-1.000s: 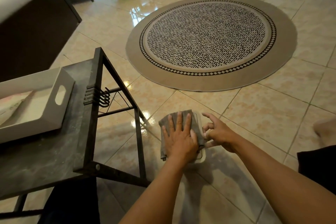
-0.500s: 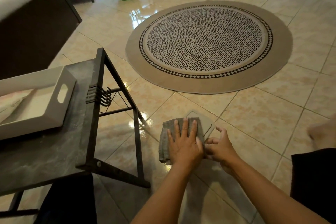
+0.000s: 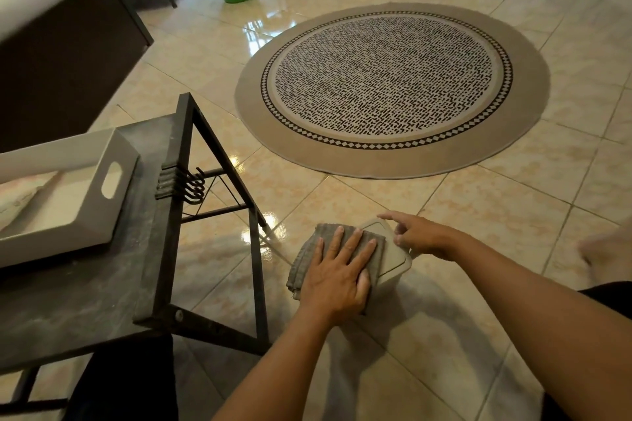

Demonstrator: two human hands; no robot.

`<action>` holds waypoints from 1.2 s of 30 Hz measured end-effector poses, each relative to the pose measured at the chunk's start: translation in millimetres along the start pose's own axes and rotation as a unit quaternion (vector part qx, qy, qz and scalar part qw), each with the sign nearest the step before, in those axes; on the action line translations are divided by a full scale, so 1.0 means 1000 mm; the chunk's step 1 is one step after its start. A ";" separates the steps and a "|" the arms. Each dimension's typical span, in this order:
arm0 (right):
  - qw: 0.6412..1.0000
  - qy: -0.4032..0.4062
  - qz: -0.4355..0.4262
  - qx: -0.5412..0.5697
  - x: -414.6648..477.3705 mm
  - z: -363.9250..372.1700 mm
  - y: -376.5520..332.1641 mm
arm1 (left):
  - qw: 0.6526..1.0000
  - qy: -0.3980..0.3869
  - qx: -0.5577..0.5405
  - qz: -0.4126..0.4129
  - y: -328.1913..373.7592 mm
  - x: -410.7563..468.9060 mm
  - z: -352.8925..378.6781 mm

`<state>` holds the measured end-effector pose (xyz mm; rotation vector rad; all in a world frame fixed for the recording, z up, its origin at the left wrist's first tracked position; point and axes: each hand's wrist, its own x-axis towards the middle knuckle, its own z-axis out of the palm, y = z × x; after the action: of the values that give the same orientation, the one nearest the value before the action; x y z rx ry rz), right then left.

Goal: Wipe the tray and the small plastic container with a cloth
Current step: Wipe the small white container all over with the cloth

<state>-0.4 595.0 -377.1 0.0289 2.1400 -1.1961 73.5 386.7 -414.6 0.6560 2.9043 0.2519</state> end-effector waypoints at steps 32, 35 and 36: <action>0.995 0.024 -0.056 0.084 -0.013 0.016 0.020 | 0.991 0.014 0.014 -0.134 0.020 0.020 -0.002; 0.995 0.028 -0.057 0.075 -0.013 0.017 0.019 | 0.990 0.006 -0.012 -0.139 0.025 0.012 0.002; 0.995 0.026 -0.059 0.075 -0.013 0.018 0.018 | 0.991 0.006 -0.019 -0.129 0.028 0.013 0.004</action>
<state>25.5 595.3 -389.5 0.0007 2.1171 -1.4374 74.0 418.2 -413.9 0.2682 2.9464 0.2784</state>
